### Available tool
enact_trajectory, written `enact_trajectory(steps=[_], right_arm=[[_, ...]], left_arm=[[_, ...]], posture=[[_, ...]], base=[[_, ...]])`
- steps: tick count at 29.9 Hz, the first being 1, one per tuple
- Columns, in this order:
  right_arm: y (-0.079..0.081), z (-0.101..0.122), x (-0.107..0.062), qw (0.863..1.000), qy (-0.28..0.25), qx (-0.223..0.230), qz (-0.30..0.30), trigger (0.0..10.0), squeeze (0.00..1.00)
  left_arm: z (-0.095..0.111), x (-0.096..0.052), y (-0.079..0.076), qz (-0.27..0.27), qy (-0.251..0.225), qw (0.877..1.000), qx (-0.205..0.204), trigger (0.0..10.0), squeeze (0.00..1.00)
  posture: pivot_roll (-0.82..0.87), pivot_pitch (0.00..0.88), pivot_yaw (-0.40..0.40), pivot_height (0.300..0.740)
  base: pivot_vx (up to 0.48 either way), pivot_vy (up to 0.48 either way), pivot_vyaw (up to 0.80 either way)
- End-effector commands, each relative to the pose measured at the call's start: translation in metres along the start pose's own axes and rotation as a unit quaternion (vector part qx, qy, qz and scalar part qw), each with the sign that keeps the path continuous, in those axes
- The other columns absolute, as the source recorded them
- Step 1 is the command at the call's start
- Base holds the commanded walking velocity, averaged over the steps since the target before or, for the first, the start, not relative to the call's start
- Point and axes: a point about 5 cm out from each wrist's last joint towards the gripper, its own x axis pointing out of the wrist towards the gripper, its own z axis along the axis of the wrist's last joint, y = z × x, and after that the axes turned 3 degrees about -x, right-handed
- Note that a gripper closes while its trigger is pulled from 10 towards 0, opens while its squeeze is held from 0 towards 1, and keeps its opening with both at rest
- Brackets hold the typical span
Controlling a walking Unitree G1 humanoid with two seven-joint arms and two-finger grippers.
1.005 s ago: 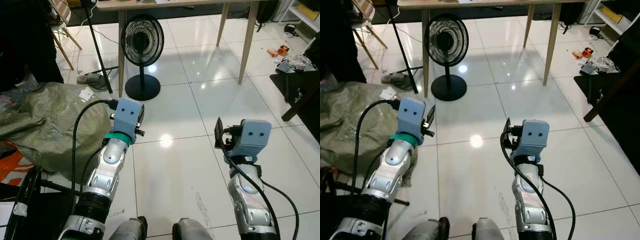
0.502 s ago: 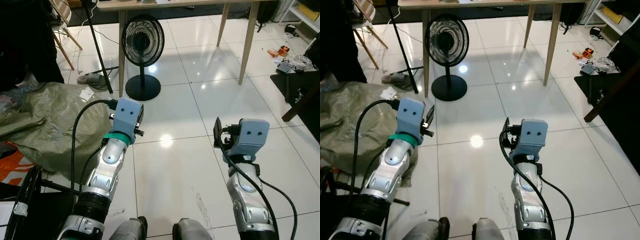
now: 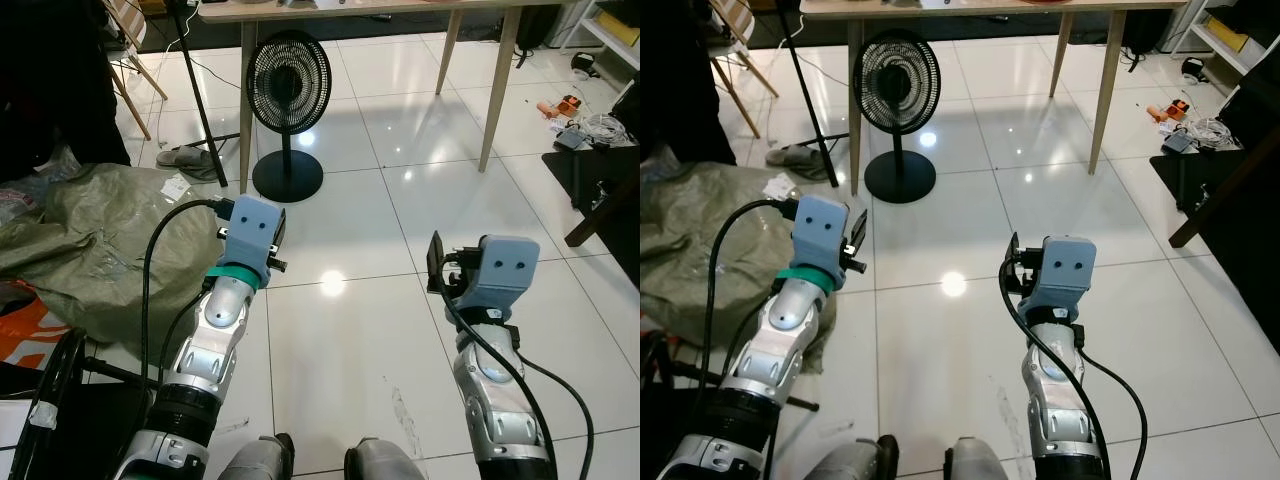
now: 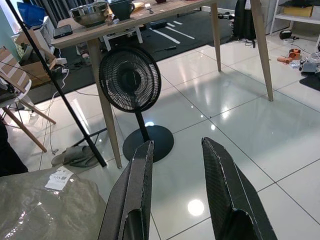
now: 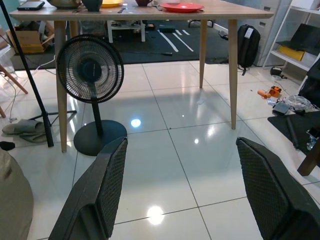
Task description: Setting the table
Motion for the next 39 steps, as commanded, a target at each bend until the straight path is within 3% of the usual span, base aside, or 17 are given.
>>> enact_trajectory(steps=[1, 12, 17, 19, 24, 31, 39], right_arm=[[-0.001, -0.003, -0.001, 1.0, 0.008, 0.002, -0.004, 10.0, 0.0], [-0.002, -0.003, -0.002, 1.0, 0.006, -0.003, -0.002, 10.0, 0.0], [-0.007, -0.003, -0.003, 1.0, 0.003, -0.022, -0.002, 10.0, 0.0], [-0.019, -0.004, -0.001, 0.999, 0.004, -0.039, -0.012, 10.0, 0.0], [-0.021, -0.005, 0.002, 0.999, 0.005, -0.041, -0.008, 10.0, 0.0], [0.01, 0.01, 0.022, 0.998, -0.02, -0.024, 0.053, 10.0, 0.0], [0.021, 0.009, 0.021, 0.997, -0.014, -0.02, 0.078, 10.0, 0.0]], left_arm=[[-0.008, -0.003, 0.0, 0.003, 0.018, 1.0, 0.003, 10.0, 0.0], [-0.011, -0.004, 0.002, 0.005, 0.023, 1.0, 0.006, 10.0, 0.0], [-0.018, -0.008, 0.015, 0.016, 0.034, 0.999, 0.026, 10.0, 0.0], [-0.02, -0.012, 0.03, 0.031, 0.037, 0.998, 0.038, 10.0, 0.0], [-0.018, -0.013, 0.038, 0.043, 0.035, 0.998, 0.041, 10.0, 0.0], [-0.007, -0.017, 0.048, 0.068, 0.019, 0.997, 0.039, 10.0, 0.0], [-0.015, -0.022, 0.047, 0.082, 0.03, 0.995, 0.04, 10.0, 0.0]], posture=[[-0.08, 0.0, 0.048, 0.74], [-0.09, 0.0, 0.047, 0.74], [-0.08, 0.0, 0.037, 0.74], [-0.06, 0.0, 0.022, 0.74], [-0.02, 0.0, -0.007, 0.74], [0.04, 0.0, -0.055, 0.74], [0.03, 0.0, -0.073, 0.74]], base=[[0.0, 0.0, 0.0], [0.0, 0.0, 0.0], [0.0, 0.0, 0.0], [0.0, 0.0, 0.0], [0.0, 0.0, 0.0], [0.0, 0.0, 0.0], [0.0, 0.0, 0.0]])
